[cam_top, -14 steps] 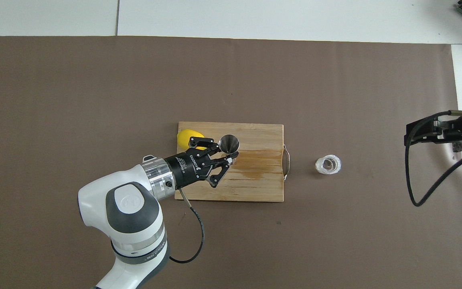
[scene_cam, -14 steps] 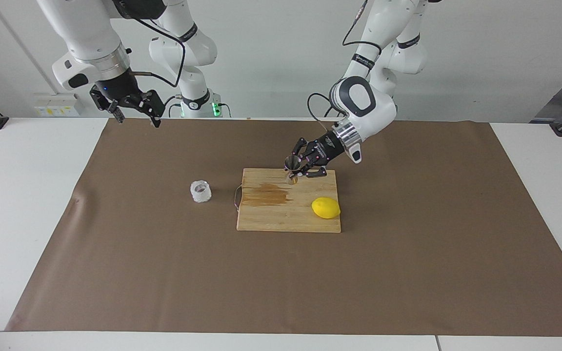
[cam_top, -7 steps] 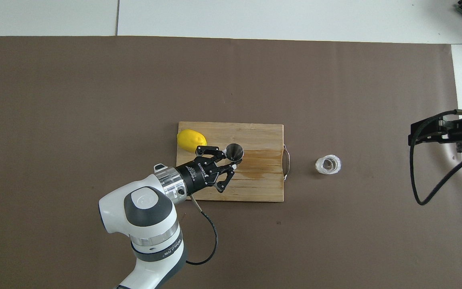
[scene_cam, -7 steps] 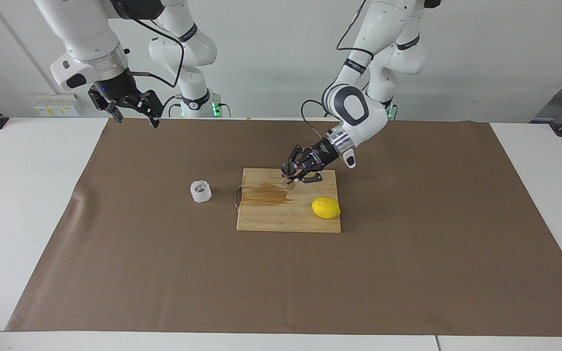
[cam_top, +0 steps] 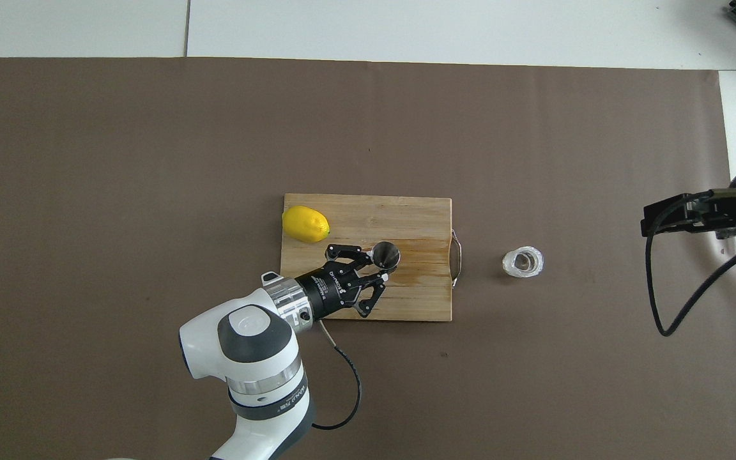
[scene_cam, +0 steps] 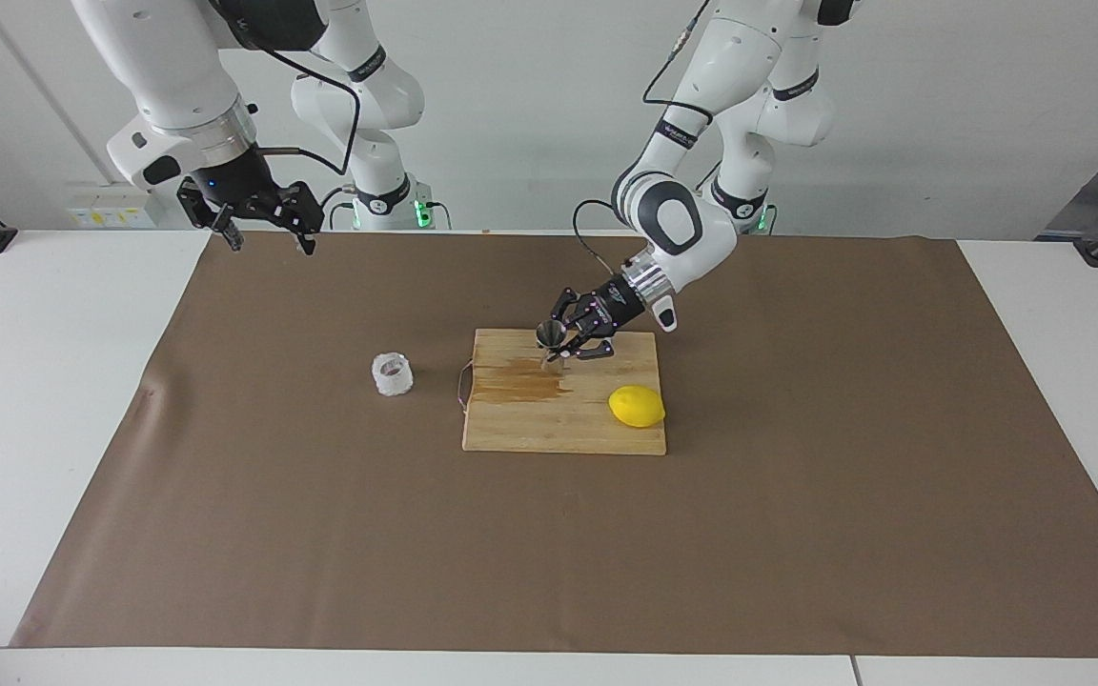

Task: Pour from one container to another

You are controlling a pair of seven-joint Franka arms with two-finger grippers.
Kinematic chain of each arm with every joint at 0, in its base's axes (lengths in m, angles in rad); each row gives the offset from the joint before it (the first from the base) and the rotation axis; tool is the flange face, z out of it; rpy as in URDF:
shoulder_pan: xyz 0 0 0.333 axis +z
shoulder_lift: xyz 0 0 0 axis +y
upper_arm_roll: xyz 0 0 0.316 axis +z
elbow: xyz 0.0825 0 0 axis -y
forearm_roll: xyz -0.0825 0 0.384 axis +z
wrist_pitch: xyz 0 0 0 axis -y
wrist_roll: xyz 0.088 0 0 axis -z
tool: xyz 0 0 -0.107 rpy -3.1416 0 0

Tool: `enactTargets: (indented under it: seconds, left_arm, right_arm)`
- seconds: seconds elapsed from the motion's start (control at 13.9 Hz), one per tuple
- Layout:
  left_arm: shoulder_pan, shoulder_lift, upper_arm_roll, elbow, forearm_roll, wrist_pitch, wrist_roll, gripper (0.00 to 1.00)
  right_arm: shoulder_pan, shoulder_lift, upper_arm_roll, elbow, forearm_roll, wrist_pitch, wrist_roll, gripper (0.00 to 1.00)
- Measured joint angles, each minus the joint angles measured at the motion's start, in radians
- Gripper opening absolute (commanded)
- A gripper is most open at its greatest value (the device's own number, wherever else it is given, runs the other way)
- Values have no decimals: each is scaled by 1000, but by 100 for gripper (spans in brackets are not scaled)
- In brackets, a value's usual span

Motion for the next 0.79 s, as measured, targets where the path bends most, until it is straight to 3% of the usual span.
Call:
enactTargets:
  seconds: [0.79]
  left_arm:
    - [-12,25,1,0,-62,0,61,0]
  right_arm:
    - [8,-33,4,-55,0,22,-128,100]
